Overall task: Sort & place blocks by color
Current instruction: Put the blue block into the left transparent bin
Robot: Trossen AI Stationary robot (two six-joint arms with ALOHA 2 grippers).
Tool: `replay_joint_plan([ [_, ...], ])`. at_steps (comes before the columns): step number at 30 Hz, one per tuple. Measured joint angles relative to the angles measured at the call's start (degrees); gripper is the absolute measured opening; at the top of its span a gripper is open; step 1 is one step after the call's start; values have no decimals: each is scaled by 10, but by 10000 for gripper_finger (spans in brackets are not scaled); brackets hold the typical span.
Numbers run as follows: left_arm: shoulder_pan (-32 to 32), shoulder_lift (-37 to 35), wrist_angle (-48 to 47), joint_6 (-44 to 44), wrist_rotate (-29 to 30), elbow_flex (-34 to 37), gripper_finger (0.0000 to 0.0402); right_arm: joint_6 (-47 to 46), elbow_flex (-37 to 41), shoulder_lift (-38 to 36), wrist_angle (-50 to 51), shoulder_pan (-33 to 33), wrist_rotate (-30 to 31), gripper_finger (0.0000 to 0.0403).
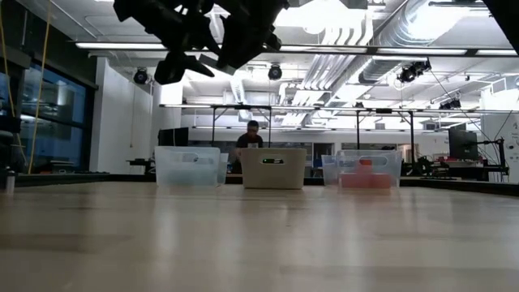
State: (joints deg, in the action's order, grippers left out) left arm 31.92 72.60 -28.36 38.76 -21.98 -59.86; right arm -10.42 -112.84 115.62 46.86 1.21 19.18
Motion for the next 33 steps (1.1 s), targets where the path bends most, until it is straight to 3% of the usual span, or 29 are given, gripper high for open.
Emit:
replay_joint_plan([
  [5,0,0,-1,-2,-29,0,133,0,0,0,0,0,0,97],
  [18,0,-1,2,-50,-31,0,21,3,0,0,4,1,0,101],
  [29,0,-1,9,-71,-26,0,12,-16,0,0,1,16,-12,109],
  [33,9,0,9,-82,-22,0,11,-46,0,0,-4,31,-53,131],
])
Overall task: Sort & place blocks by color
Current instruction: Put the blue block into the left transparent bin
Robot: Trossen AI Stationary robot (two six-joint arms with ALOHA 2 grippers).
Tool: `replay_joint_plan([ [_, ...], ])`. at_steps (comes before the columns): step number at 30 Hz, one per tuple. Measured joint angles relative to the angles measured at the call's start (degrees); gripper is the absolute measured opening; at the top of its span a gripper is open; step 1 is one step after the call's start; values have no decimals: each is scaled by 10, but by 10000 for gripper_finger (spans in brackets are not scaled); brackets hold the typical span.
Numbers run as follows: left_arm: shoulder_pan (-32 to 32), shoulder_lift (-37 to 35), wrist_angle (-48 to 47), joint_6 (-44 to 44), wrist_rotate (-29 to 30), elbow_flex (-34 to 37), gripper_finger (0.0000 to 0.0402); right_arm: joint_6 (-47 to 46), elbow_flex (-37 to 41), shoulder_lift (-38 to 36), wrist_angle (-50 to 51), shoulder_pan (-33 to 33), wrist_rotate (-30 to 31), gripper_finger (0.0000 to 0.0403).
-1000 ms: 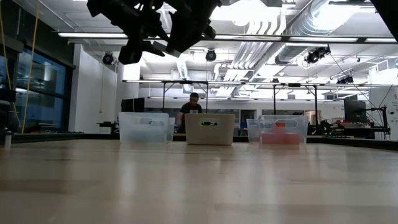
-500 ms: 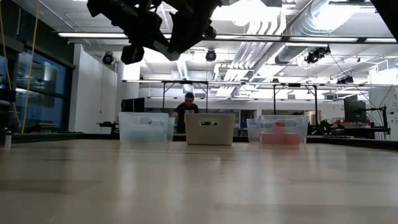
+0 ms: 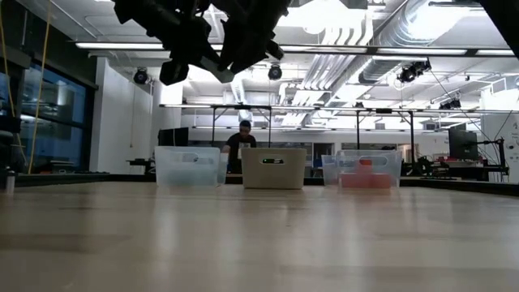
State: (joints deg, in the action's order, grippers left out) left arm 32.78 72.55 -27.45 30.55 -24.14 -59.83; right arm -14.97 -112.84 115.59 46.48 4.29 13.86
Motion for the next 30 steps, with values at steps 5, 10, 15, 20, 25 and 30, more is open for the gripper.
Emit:
replay_joint_plan([
  [5,25,0,1,-28,-5,0,11,-16,0,0,0,9,1,181],
  [10,65,0,-7,-64,10,0,11,-16,-4,-9,11,11,26,214],
  [15,107,0,-11,-122,65,0,12,-15,-42,-9,22,11,42,217],
  [20,146,16,-11,-174,138,0,12,-15,-80,-10,23,10,42,217],
  [25,177,70,-10,-204,167,0,13,-15,-98,-10,25,8,42,217],
  [30,197,139,-3,-207,167,0,13,-15,-98,-10,27,8,42,217],
])
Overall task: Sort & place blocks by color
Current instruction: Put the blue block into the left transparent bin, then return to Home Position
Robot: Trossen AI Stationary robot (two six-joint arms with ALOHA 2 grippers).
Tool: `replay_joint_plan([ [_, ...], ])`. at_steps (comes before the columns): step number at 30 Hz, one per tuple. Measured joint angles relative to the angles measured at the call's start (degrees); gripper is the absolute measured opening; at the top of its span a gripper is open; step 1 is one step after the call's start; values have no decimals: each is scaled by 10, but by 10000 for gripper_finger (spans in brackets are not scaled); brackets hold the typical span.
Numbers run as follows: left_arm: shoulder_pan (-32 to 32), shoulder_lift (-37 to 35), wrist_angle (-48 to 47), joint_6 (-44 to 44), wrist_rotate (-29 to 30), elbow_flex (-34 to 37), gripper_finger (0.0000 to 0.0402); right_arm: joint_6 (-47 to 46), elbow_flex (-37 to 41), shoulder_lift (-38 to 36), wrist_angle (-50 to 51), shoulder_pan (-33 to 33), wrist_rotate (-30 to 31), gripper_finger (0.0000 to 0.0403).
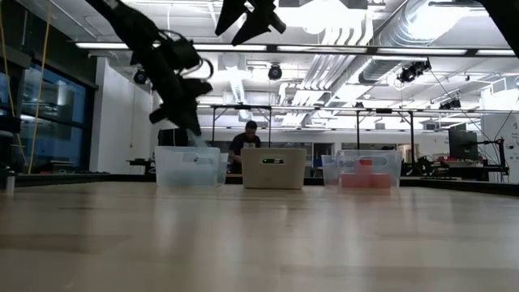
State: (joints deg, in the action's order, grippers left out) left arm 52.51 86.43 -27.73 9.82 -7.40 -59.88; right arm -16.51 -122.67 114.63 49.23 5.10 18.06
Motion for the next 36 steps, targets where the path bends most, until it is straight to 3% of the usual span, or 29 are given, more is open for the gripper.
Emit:
replay_joint_plan([
  [10,17,94,77,0,-5,0,20,-15,0,0,25,0,8,217],
  [19,19,127,103,5,-5,0,26,-15,0,0,25,-2,8,217],
  [36,19,111,104,-17,-8,0,143,-15,0,0,61,-3,8,217],
])
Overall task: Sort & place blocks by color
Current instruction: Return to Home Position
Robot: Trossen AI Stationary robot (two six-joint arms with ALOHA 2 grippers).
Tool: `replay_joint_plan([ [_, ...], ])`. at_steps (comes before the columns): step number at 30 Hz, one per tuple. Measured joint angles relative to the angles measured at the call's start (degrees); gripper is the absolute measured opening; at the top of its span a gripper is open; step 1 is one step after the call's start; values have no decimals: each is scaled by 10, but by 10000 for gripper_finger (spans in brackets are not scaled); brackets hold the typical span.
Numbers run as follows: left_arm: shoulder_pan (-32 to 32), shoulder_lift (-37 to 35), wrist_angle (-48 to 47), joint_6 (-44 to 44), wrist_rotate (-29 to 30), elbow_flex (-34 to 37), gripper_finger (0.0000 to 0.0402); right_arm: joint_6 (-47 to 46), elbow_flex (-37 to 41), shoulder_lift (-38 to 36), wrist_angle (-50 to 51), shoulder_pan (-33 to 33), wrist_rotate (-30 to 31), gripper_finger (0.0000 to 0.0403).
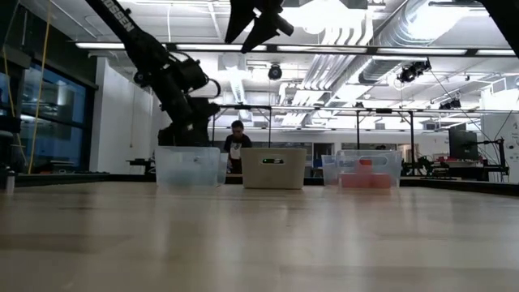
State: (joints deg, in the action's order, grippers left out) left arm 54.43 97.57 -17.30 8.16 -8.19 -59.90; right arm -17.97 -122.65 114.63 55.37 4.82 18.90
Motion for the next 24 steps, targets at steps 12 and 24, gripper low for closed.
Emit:
replay_joint_plan([
  [12,-18,-204,-36,16,-26,0,148,20,0,0,93,-23,74,217],
  [24,-177,-429,-67,50,-57,17,149,65,66,-87,126,-39,151,217],
])
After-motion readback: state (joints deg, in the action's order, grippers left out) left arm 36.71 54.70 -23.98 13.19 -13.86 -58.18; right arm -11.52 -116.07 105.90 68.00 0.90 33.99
